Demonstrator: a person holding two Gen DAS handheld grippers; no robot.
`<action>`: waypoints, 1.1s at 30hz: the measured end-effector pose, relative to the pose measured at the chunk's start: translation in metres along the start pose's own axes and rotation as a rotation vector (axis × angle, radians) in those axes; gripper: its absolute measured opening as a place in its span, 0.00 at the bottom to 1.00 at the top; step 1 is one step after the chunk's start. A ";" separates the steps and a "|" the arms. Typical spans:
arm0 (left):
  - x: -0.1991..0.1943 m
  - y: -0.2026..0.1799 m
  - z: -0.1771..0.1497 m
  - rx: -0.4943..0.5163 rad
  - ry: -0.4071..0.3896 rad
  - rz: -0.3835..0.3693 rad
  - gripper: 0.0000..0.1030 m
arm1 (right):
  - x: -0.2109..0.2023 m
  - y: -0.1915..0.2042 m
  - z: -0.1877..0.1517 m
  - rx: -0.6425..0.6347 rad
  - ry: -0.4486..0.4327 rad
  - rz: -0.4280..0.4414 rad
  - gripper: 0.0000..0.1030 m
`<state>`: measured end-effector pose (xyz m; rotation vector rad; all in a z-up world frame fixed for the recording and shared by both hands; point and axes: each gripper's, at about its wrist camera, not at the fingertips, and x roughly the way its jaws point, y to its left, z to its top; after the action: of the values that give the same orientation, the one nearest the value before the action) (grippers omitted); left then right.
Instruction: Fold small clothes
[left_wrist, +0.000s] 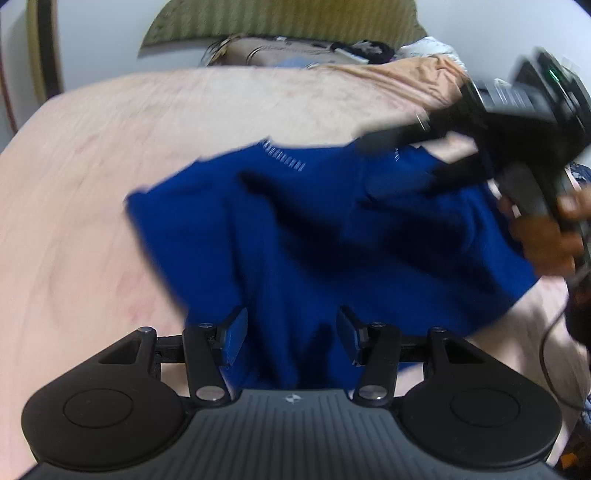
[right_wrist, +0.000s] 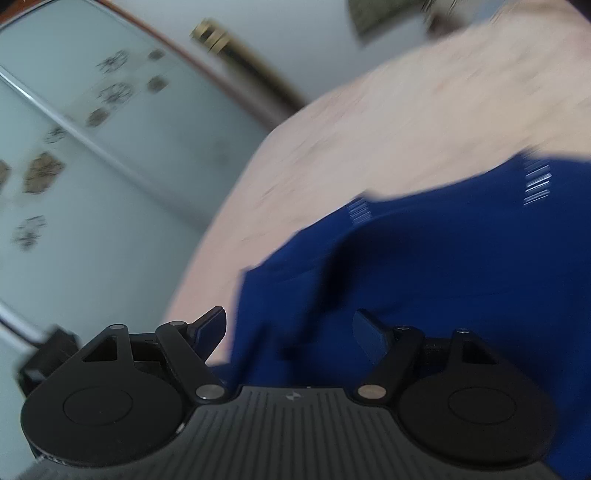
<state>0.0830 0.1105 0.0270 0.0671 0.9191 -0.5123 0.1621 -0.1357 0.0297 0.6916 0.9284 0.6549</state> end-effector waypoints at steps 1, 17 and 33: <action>-0.002 0.005 -0.007 -0.015 0.010 0.005 0.51 | 0.012 0.003 0.006 0.000 0.014 0.022 0.77; -0.041 0.055 -0.032 -0.195 -0.081 0.197 0.39 | -0.026 0.007 0.004 -0.084 -0.258 -0.171 0.91; -0.011 -0.007 -0.016 -0.020 -0.104 0.091 0.56 | -0.171 -0.011 -0.158 -0.284 -0.353 -0.997 0.92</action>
<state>0.0626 0.1128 0.0264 0.0632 0.8158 -0.4176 -0.0498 -0.2325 0.0367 0.0302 0.7097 -0.2236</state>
